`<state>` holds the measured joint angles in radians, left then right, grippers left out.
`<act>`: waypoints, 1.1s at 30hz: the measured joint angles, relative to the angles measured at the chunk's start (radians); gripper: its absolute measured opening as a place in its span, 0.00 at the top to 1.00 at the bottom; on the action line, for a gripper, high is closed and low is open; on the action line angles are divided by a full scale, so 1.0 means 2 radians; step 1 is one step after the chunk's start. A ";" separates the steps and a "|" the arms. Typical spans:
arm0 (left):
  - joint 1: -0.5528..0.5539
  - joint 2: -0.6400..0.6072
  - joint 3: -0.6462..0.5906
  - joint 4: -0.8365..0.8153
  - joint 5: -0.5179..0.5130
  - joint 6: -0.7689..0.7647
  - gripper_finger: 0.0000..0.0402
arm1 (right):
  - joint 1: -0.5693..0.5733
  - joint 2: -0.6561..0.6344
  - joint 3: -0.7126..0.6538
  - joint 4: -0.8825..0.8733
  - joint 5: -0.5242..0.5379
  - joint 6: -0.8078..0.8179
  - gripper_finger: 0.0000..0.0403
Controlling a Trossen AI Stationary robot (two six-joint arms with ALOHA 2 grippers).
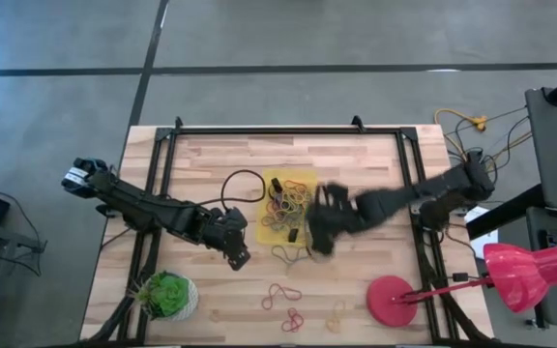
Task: Pick and place rubber bands into bin
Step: Put the blue rubber band into the yellow bin, then put the yellow rubber band into the yellow bin
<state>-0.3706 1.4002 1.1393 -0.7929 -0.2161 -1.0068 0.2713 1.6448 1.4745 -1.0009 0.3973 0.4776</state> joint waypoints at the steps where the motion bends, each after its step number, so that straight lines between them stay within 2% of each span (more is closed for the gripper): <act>1: 0.000 0.000 0.000 0.000 0.000 0.000 0.56 | -0.021 0.000 0.000 0.004 -0.001 -0.007 0.98; 7: -0.001 -0.007 0.001 0.001 0.000 0.028 0.56 | -0.124 0.027 -0.011 0.089 -0.078 -0.037 0.98; 11: -0.001 -0.014 0.001 0.000 0.000 0.047 0.56 | -0.143 0.063 -0.012 0.127 -0.085 -0.071 0.96; 15: -0.001 -0.027 0.001 0.000 0.000 0.068 0.56 | -0.143 0.097 -0.012 0.106 -0.115 -0.058 0.87; 20: 0.000 -0.038 0.001 0.000 -0.015 0.075 0.56 | -0.123 0.114 -0.012 0.054 -0.119 -0.061 0.68; 25: 0.000 -0.038 0.001 0.000 -0.016 0.075 0.56 | -0.083 0.093 -0.012 0.059 -0.121 -0.093 0.53; 28: 0.001 -0.037 0.000 0.000 -0.016 0.077 0.56 | -0.054 0.075 -0.012 0.054 -0.121 -0.083 0.49; 33: 0.001 -0.037 0.000 0.003 -0.017 0.079 0.56 | 0.018 0.060 -0.012 0.031 -0.122 -0.021 0.47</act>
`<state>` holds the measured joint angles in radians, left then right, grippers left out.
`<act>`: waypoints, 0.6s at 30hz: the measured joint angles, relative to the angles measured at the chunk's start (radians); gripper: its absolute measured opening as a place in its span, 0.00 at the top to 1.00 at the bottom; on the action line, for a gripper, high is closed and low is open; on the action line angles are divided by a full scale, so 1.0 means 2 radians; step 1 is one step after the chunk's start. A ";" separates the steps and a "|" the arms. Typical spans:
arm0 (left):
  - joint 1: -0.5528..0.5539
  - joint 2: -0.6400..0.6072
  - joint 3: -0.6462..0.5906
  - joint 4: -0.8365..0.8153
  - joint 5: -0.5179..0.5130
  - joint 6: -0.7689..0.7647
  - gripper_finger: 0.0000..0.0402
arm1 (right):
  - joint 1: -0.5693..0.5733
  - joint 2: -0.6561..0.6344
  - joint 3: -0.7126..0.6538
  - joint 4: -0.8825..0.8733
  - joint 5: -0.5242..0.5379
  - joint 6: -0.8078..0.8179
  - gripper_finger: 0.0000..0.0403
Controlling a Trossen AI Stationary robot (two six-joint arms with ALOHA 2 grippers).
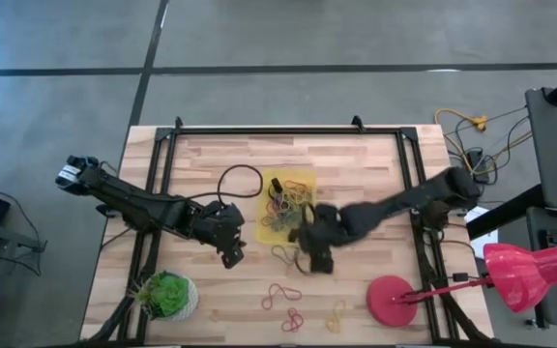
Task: Pick and place rubber bands into bin
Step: Put the yellow rubber band into the yellow bin
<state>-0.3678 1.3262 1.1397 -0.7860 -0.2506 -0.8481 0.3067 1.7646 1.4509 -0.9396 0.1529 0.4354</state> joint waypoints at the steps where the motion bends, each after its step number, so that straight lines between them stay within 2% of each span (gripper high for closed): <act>1: 0.000 0.000 0.000 0.002 0.000 0.000 0.56 | 0.018 -0.002 0.000 0.000 -0.006 0.011 0.47; 7: 0.001 0.000 0.000 0.034 0.003 0.000 0.56 | 0.129 0.021 0.000 0.001 -0.021 0.016 0.47; 11: 0.001 0.000 0.000 0.050 0.008 -0.004 0.56 | 0.183 0.049 0.000 0.006 -0.021 0.016 0.47; 18: 0.001 0.000 0.000 0.056 0.023 -0.005 0.56 | 0.219 0.102 0.001 0.029 -0.028 0.017 0.47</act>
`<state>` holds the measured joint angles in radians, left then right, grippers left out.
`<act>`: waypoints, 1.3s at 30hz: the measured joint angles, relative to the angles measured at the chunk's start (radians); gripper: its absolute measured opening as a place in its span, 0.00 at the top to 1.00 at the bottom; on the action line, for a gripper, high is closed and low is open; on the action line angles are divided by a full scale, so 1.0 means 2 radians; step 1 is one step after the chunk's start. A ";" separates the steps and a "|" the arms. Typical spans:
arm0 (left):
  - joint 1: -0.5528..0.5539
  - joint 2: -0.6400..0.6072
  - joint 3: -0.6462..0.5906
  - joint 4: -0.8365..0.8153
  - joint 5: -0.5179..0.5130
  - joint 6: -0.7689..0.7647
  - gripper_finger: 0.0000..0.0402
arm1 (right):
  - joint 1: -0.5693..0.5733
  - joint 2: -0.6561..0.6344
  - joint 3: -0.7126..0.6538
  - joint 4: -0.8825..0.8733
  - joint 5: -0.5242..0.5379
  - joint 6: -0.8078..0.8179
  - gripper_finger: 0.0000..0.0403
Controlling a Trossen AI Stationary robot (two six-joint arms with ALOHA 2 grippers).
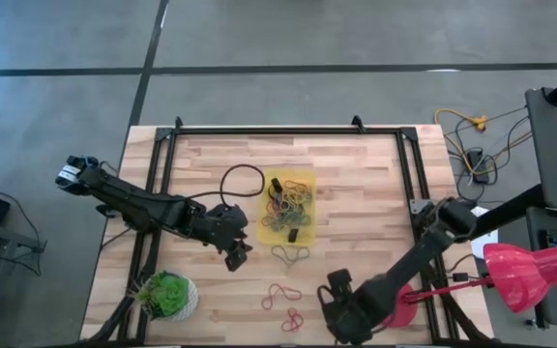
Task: Pick and place rubber bands into bin
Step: Put the yellow rubber band into the yellow bin
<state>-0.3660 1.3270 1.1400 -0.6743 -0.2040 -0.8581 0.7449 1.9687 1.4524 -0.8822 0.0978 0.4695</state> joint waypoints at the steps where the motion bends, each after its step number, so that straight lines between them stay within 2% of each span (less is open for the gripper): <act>1: 0.000 0.000 0.000 0.002 0.003 0.000 0.56 | 0.001 0.008 0.001 0.000 -0.001 0.000 0.47; 9: 0.000 0.000 0.000 0.007 0.008 -0.001 0.56 | 0.000 0.058 0.008 0.002 -0.001 -0.004 0.47; 13: -0.001 0.000 0.000 0.009 0.008 -0.009 0.56 | -0.001 0.065 0.008 0.011 -0.001 -0.015 0.50; 20: -0.001 0.000 0.000 0.009 0.009 -0.014 0.56 | -0.007 0.072 0.009 0.056 -0.003 -0.102 0.66; 27: -0.001 0.000 0.000 0.008 0.010 -0.014 0.56 | -0.029 0.091 0.011 0.060 -0.024 -0.121 0.85; 32: -0.002 0.000 0.000 0.008 0.013 -0.015 0.56 | -0.045 0.095 0.010 0.062 -0.040 -0.119 0.95; 37: -0.004 0.000 0.000 0.008 0.019 -0.015 0.56 | -0.060 0.080 0.007 0.043 -0.013 -0.078 0.98; 39: -0.004 0.000 0.000 0.008 0.019 -0.015 0.56 | -0.062 0.067 0.006 0.019 0.027 -0.053 0.98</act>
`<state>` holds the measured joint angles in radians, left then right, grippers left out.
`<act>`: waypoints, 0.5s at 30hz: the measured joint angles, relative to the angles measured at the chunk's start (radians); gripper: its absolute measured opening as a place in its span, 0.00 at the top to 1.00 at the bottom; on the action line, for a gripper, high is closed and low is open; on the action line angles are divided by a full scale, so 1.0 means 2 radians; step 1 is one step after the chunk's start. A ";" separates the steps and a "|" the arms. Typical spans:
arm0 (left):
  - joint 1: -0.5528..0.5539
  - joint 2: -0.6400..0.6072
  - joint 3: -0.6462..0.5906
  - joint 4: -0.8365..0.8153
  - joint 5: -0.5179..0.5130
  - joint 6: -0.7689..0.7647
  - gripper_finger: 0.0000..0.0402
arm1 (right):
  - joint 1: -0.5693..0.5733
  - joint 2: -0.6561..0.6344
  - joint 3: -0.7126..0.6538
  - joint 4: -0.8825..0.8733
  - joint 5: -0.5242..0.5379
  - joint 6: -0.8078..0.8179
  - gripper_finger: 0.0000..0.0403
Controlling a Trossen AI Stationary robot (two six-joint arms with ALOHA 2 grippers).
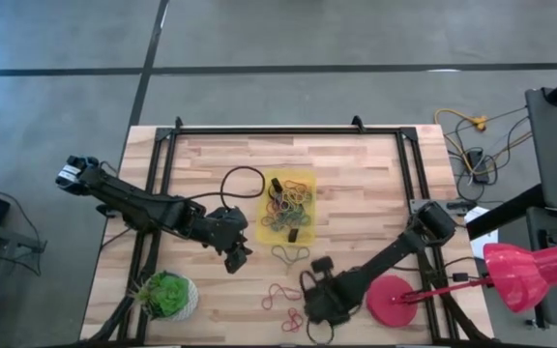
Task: Pick and place rubber bands into bin
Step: Put the yellow rubber band into the yellow bin
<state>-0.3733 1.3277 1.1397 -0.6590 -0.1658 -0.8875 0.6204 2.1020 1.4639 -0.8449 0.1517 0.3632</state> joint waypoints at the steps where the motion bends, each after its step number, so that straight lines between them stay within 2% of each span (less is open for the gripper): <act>1: 0.000 0.000 0.000 0.000 0.000 0.000 0.56 | -0.001 -0.008 -0.001 -0.019 0.014 0.012 0.98; 8: 0.000 0.000 -0.001 -0.001 0.000 0.002 0.56 | -0.032 -0.107 0.023 -0.047 0.075 0.063 0.98; 11: 0.000 0.000 -0.001 -0.001 -0.001 0.002 0.56 | -0.067 -0.137 0.035 -0.048 0.133 0.078 0.98; 15: -0.001 0.000 -0.001 -0.001 -0.001 0.002 0.56 | -0.138 -0.169 0.042 -0.046 0.136 0.059 0.98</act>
<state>-0.3745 1.3281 1.1381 -0.6606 -0.1669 -0.8833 0.3446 1.7646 1.5484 -0.9365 0.4236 0.4804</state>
